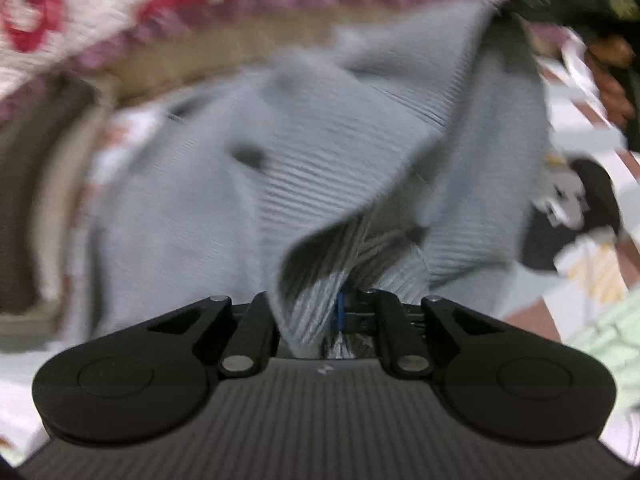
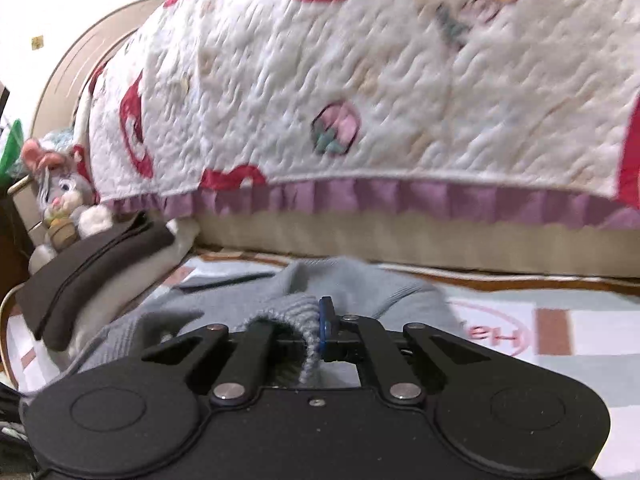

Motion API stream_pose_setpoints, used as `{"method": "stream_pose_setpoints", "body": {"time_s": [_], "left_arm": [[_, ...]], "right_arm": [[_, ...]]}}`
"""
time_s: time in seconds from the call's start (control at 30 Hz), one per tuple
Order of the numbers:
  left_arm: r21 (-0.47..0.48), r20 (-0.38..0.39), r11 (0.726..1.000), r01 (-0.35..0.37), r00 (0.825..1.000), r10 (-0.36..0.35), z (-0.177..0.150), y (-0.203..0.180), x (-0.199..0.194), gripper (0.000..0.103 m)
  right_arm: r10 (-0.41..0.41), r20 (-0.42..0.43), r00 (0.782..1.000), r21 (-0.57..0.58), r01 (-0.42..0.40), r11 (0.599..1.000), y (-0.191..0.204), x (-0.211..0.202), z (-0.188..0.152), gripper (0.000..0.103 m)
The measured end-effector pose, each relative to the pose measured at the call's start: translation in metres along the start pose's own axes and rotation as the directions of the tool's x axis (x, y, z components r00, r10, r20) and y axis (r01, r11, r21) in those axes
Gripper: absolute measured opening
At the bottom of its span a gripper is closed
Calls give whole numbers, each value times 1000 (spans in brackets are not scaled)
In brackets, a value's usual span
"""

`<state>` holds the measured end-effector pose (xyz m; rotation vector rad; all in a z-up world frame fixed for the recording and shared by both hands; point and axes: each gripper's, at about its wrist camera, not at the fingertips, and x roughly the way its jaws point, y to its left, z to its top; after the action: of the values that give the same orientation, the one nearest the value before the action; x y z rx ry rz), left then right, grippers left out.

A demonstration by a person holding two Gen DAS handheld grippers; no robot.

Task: Fold clothes
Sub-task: 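Lift the sweater with both grippers and lay it flat on the mat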

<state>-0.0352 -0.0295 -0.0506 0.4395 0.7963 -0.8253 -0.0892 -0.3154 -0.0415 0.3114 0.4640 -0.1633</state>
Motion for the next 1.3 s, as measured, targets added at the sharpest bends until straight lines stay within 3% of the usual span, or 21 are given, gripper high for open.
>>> {"method": "stream_pose_setpoints", "body": {"time_s": [0.1,0.2,0.3,0.43,0.5,0.57,0.67,0.73,0.83,1.0,1.13,1.2,1.3], "left_arm": [[-56,74,992,-112,990,116,2,14,-41,8],[-70,145,968,-241,958,249,3,30,-88,8],[-119,219,949,-292,925,311,7,47,-139,7],[-131,341,918,-373,853,395,2,50,-220,7],[-147,361,935,-322,863,353,-9,56,-255,7],[-132,330,961,-242,904,273,-24,57,-269,7],[-120,189,987,-104,974,126,-52,49,-250,7],[-113,96,993,-30,995,41,-69,40,-232,7],[-99,48,995,-14,999,19,-80,34,-218,7],[-91,72,995,-29,997,35,-76,38,-239,7],[-120,16,993,18,1000,-17,-85,45,-259,7],[-167,-64,984,55,996,-67,-98,48,-247,7],[-191,-164,979,70,981,-102,-115,44,-222,8]], "right_arm": [[-20,45,999,31,18,999,-13,-34,6,2],[3,88,996,40,-7,999,-20,-78,11,2],[55,133,990,10,-57,998,-14,-127,15,2],[166,214,963,99,-191,977,-9,-213,15,2],[225,232,946,161,-265,951,-10,-253,1,2],[234,183,955,235,-274,932,-15,-282,-29,2],[154,-19,988,308,-141,941,-28,-288,-89,4],[148,-103,984,370,-100,924,-37,-288,-127,4],[146,-141,979,384,-82,920,-38,-288,-152,4],[272,-6,962,296,-258,919,-23,-322,-118,4],[299,-112,948,270,-260,927,-22,-327,-123,4],[309,-166,936,257,-261,930,-22,-329,-127,4],[274,-280,920,277,-196,941,-30,-303,-155,4]]}}
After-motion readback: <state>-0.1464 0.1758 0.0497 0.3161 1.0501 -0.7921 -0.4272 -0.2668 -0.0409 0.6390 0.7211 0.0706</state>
